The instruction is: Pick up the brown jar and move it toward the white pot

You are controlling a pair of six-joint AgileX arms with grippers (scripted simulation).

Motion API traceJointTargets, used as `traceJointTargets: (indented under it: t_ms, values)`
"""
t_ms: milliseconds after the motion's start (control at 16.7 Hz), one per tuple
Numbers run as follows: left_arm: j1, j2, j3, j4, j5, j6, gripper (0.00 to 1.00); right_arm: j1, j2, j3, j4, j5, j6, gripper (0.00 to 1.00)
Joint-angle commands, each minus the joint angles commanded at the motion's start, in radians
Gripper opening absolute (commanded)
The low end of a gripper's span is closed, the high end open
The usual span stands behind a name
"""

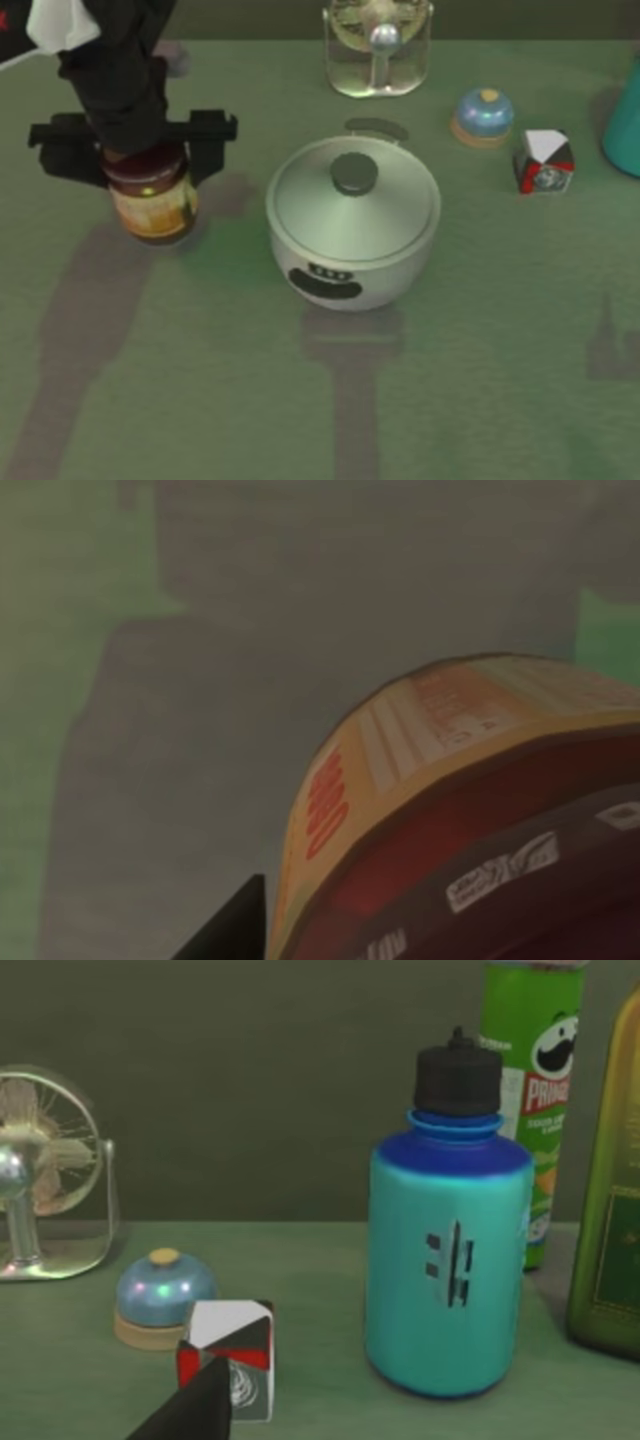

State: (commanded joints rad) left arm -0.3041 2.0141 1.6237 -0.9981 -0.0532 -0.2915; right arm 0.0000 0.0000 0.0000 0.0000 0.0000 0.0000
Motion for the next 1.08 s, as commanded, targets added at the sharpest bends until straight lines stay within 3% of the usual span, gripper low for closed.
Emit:
traceJointTargets:
  t_ms: [360, 660, 1080]
  values:
    - [0.001, 0.049, -0.089, 0.145, 0.0, 0.003, 0.0, 0.0, 0.0, 0.0, 0.0, 0.0, 0.0, 1.0]
    - [0.001, 0.054, -0.098, 0.157, 0.0, 0.003, 0.0, 0.0, 0.0, 0.0, 0.0, 0.0, 0.0, 1.0]
    - [0.001, 0.054, -0.098, 0.157, 0.0, 0.003, 0.53, 0.0, 0.0, 0.0, 0.0, 0.0, 0.0, 1.0]
